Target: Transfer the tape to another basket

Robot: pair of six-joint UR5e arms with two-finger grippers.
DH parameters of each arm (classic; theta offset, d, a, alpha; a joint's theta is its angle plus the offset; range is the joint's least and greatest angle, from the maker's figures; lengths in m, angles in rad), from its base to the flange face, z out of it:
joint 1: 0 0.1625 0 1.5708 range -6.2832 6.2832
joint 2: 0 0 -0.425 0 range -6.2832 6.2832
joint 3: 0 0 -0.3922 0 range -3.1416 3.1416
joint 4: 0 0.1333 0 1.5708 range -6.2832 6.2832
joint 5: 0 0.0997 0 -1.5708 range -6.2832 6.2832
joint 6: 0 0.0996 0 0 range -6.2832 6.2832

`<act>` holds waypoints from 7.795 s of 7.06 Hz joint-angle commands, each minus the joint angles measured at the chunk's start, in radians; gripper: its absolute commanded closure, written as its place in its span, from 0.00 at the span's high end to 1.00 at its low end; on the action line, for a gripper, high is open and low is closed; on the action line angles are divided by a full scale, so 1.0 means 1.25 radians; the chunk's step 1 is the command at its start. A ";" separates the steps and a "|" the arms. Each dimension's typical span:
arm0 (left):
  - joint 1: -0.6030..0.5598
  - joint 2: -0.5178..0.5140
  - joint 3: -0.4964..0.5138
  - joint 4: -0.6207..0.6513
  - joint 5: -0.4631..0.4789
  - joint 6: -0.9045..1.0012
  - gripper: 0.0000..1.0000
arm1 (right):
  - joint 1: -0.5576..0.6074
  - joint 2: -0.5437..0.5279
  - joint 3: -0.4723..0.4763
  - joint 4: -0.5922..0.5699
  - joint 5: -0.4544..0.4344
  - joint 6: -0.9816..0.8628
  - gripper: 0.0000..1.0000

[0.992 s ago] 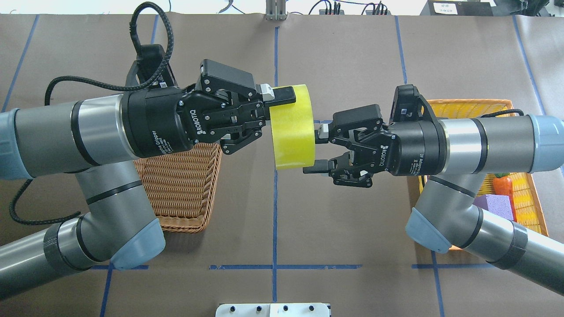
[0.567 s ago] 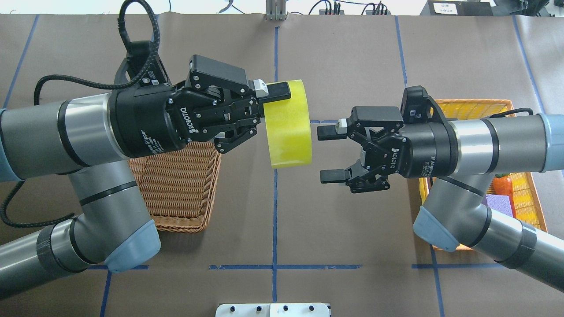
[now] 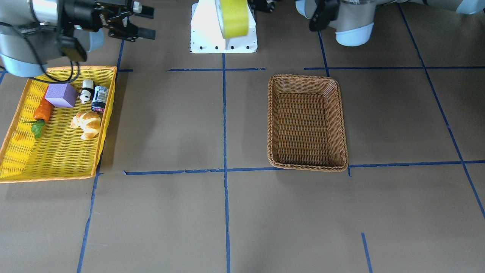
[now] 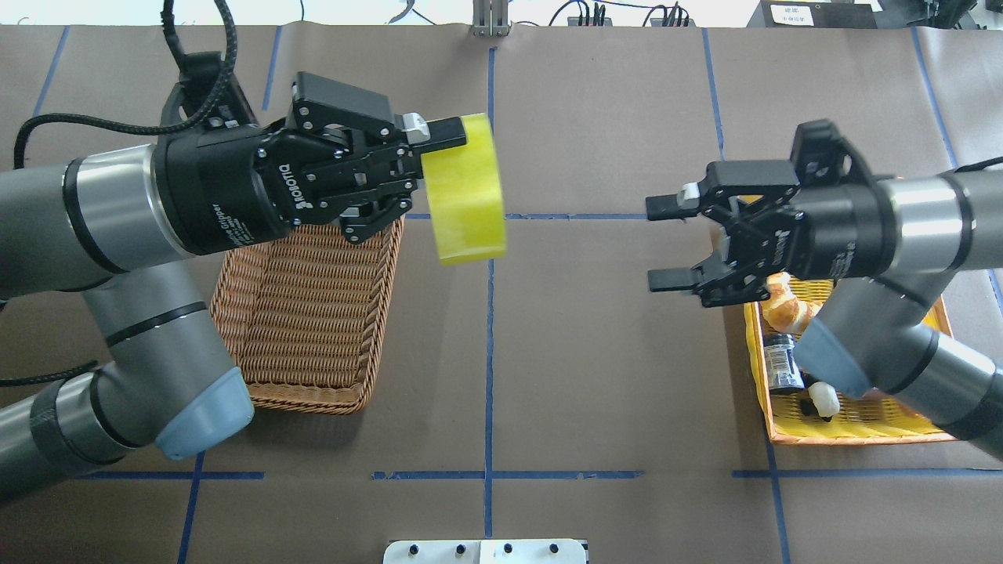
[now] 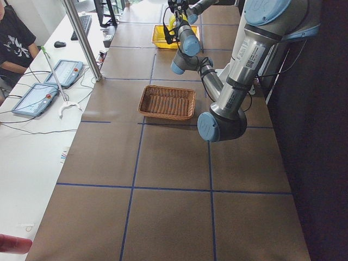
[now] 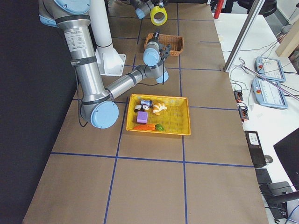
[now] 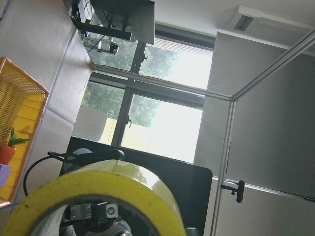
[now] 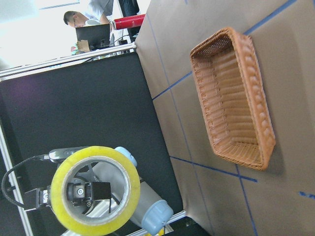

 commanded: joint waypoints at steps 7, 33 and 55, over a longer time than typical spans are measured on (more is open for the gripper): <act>-0.083 0.027 -0.022 0.931 -0.217 0.390 0.00 | 0.233 -0.105 -0.005 -0.523 0.105 -0.532 1.00; -0.818 0.262 0.327 1.337 -0.452 1.995 1.00 | 0.601 -0.201 0.010 -1.627 0.031 -2.026 1.00; -0.718 0.396 0.141 1.361 -0.417 1.903 1.00 | 0.551 -0.267 -0.026 -1.570 0.032 -2.019 1.00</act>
